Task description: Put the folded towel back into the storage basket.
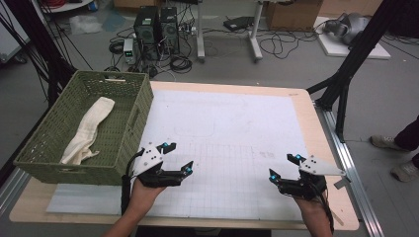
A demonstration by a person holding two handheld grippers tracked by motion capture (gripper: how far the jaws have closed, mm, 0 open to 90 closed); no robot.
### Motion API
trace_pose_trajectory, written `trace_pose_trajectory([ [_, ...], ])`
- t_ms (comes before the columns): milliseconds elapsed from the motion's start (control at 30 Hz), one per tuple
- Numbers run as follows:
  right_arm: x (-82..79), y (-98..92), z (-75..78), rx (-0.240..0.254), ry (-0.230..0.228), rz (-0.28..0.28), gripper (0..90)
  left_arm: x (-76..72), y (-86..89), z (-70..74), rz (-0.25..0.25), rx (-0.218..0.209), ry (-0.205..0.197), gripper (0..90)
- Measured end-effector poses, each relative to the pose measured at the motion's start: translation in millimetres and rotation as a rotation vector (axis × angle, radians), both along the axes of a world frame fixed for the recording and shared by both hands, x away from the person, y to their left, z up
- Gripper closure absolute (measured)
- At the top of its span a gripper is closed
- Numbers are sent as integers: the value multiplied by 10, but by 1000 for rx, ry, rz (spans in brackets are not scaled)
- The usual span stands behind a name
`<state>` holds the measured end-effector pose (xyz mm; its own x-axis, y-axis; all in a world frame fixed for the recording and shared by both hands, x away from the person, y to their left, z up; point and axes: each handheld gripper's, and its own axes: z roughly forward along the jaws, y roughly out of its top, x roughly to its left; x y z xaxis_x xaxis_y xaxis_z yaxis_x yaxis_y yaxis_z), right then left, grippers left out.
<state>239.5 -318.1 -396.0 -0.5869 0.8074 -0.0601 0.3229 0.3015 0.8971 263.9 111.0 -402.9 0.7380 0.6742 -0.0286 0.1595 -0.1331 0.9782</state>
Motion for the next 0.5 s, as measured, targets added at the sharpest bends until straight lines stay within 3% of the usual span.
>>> trace_pose_trajectory([
  [500, 6, -15, -20, 1, 3, -2, 181, 37, 10, -15, 10, 1, 10, 183],
])
